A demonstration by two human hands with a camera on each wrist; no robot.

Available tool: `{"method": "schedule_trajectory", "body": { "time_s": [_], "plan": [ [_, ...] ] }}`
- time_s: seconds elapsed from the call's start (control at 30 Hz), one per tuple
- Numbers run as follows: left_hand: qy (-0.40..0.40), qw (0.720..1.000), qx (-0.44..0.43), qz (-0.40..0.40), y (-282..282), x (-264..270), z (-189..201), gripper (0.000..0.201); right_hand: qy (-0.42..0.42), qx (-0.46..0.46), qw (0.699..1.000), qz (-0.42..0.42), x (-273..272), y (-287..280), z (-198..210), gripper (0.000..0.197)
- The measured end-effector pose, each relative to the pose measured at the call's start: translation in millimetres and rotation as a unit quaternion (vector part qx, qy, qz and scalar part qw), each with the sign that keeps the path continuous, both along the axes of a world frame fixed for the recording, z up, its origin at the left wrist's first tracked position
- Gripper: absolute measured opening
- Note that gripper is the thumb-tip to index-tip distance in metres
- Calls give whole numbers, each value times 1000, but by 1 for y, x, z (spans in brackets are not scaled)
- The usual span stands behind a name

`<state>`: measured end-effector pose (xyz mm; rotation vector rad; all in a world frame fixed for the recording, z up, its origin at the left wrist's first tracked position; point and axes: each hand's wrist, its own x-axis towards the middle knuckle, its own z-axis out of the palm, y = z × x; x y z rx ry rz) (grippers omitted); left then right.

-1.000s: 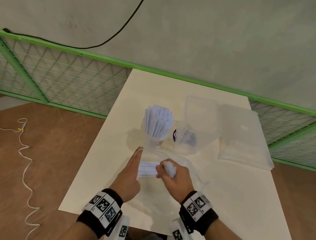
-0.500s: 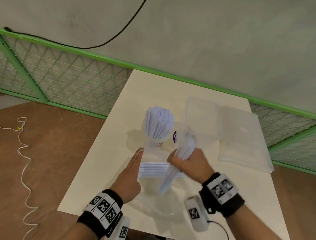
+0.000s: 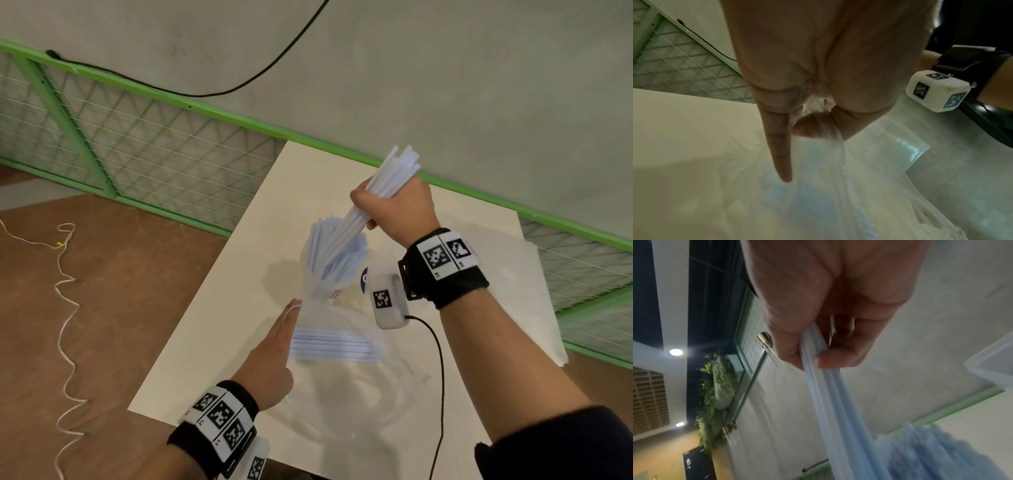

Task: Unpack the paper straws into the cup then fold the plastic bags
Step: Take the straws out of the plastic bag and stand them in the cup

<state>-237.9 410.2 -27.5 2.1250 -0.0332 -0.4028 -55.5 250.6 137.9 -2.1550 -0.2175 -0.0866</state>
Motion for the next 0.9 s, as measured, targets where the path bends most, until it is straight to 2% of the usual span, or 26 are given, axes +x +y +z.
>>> {"method": "schedule_trajectory", "body": {
  "time_s": [0.13, 0.2, 0.3, 0.37, 0.43, 0.47, 0.53, 0.6, 0.73, 0.8, 0.9],
  "plan": [
    [-1, 1000, -7, 1, 1, 0, -2, 108, 22, -52, 997, 47, 6, 5, -30, 12],
    [-2, 1000, -5, -1, 1, 0, -3, 108, 6, -92, 992, 90, 5, 8, -49, 19],
    [-3, 1000, -4, -3, 0, 0, -4, 109, 3, -192, 974, 119, 5, 6, -63, 53],
    [0, 1000, -6, -1, 1, 0, -4, 108, 10, -178, 978, 108, 3, -1, -58, 82],
    [4, 1000, -10, 1, 1, -1, -3, 108, -31, -114, 988, 102, -1, -5, -49, 99],
    [5, 1000, -12, 1, 1, -1, -3, 108, -69, -84, 989, 96, -4, -7, -46, 101],
    [4, 1000, -15, 1, 1, 0, -3, 107, -152, -67, 982, 88, -11, -7, -46, 88],
    [5, 1000, -16, 0, 1, 0, -3, 108, -205, -125, 965, 104, -23, -5, -51, 68],
    [6, 1000, -16, -4, 0, 0, -2, 108, -186, -315, 913, 181, -37, -2, -83, 61],
    [5, 1000, -15, -5, 0, 0, -1, 107, -177, -339, 903, 196, -40, -1, -95, 63],
    [5, 1000, -14, -4, 0, 0, 0, 107, -195, -303, 916, 177, -40, 0, -96, 65]
  ]
}}
